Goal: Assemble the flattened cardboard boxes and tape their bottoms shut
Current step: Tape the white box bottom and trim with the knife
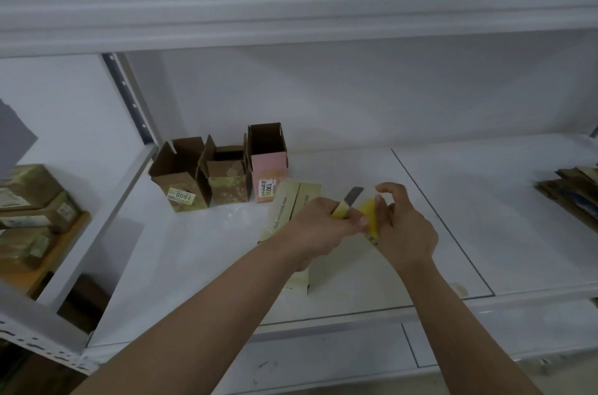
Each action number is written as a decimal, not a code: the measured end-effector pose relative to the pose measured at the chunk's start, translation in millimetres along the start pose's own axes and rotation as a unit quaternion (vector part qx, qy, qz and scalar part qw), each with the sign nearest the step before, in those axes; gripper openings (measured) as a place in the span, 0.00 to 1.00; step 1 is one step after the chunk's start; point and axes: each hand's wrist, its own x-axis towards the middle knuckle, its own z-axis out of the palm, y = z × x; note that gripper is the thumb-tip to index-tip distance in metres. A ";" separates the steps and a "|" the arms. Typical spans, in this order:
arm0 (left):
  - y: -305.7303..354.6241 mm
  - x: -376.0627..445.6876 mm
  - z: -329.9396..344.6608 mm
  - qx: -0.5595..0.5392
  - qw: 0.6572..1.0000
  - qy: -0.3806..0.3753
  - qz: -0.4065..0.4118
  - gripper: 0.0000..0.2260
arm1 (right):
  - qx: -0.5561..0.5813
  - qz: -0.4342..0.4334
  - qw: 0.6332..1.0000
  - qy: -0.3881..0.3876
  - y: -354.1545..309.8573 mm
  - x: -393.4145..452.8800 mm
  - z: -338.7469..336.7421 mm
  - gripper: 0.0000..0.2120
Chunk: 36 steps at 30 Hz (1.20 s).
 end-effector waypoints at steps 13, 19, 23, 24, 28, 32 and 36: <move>-116.4 0.4 -112.3 0.196 0.945 0.234 -0.113 0.11 | -0.207 0.013 0.971 -0.123 37.3 -19.8 52.8 0.17; -185.9 -5.5 -120.1 0.289 0.923 0.168 -0.189 0.17 | -0.072 -0.032 0.997 -0.006 13.3 -21.1 53.2 0.17; -155.9 -18.1 -107.8 0.115 0.952 0.281 -0.033 0.18 | 0.052 -0.214 0.974 0.051 -28.7 -24.3 45.2 0.17; -141.2 -21.6 -101.9 0.046 0.957 0.284 0.025 0.16 | 0.062 -0.236 0.969 0.041 -37.8 -27.2 46.4 0.18; -114.3 -22.0 -79.1 -0.039 0.973 0.193 0.123 0.12 | 0.047 -0.283 0.958 0.010 -52.5 -41.7 60.3 0.20; -127.5 -14.2 -69.8 -0.076 0.972 0.179 0.133 0.14 | 0.041 -0.302 0.952 -0.003 -43.4 -44.7 68.9 0.22; -138.9 -10.0 -68.7 -0.078 0.966 0.195 0.148 0.16 | -0.001 -0.338 0.940 0.042 -40.5 -44.8 70.4 0.21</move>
